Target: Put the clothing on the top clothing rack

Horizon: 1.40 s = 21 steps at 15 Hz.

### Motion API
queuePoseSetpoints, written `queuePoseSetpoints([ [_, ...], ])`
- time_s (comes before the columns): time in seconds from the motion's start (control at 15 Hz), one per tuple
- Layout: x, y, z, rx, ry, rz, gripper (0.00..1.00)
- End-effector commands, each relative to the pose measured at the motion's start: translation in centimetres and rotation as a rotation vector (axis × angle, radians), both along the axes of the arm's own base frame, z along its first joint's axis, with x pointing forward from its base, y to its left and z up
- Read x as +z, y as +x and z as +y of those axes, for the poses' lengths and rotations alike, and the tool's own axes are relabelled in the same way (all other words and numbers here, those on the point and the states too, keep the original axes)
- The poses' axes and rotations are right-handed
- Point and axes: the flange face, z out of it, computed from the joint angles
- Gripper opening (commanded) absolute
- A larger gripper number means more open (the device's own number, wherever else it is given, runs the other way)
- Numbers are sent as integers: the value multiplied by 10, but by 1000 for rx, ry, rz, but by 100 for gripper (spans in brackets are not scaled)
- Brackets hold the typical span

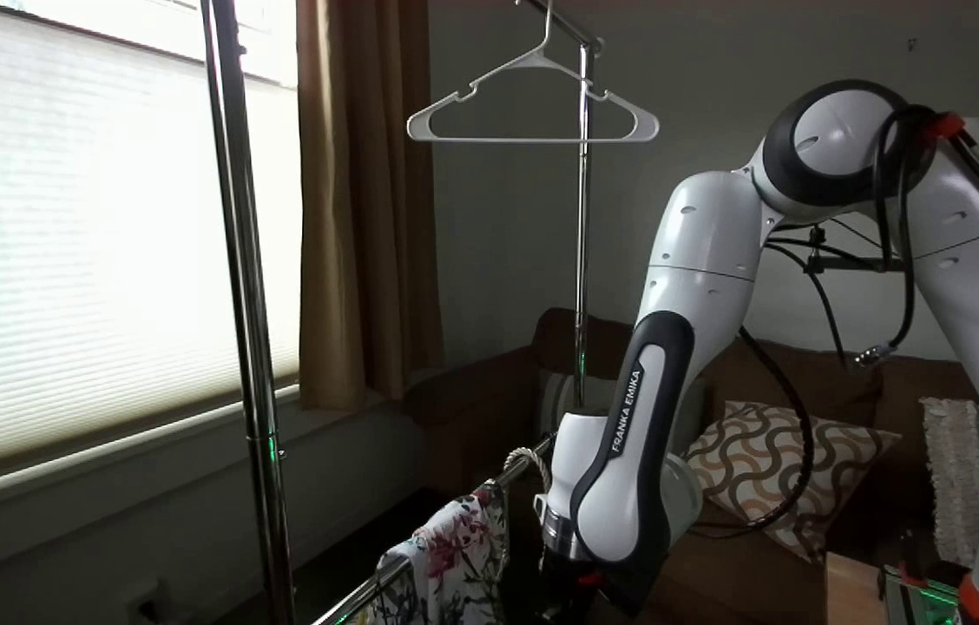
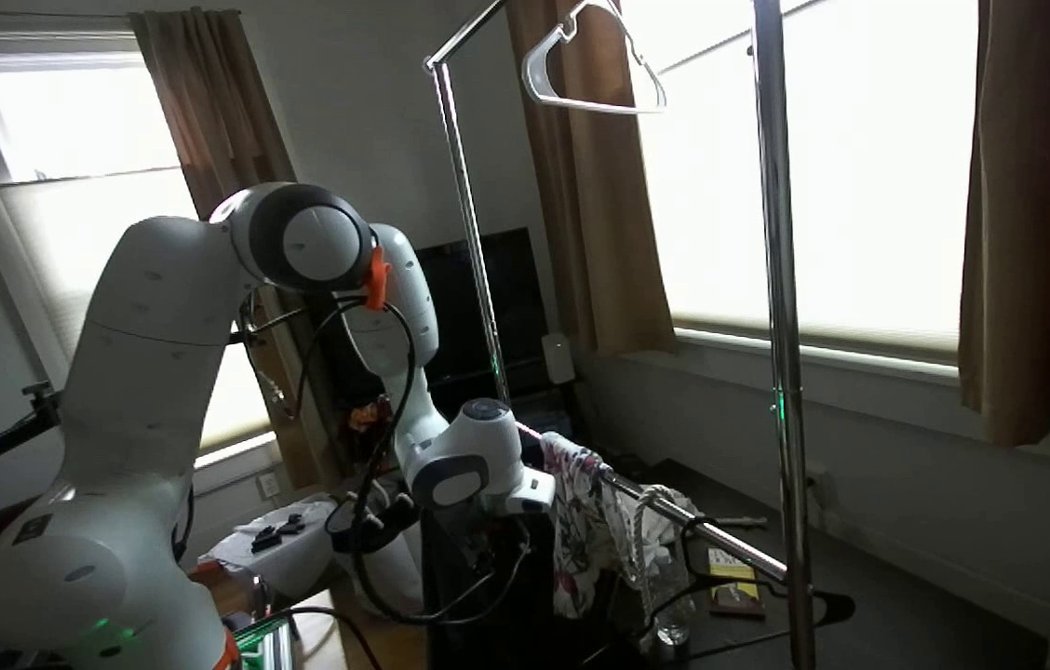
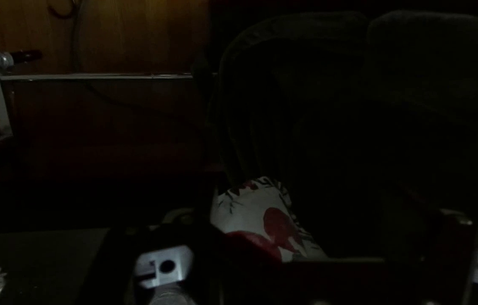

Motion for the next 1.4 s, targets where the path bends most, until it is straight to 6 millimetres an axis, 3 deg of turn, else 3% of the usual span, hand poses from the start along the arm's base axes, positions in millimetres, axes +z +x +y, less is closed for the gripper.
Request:
queuePoseSetpoints([
  [0.0, -33, -4, -8, 31, 10, -46, 100],
  [0.4, -69, 17, -3, 129, 32, -183, 100],
  [0.73, -82, 45, -12, 76, -21, -276, 100],
  [1.0, -94, 62, -6, 97, -21, -261, 100],
  [1.07, -97, 66, -3, 104, -17, -266, 80],
  [1.33, -105, 74, 0, 102, -16, -276, 49],
])
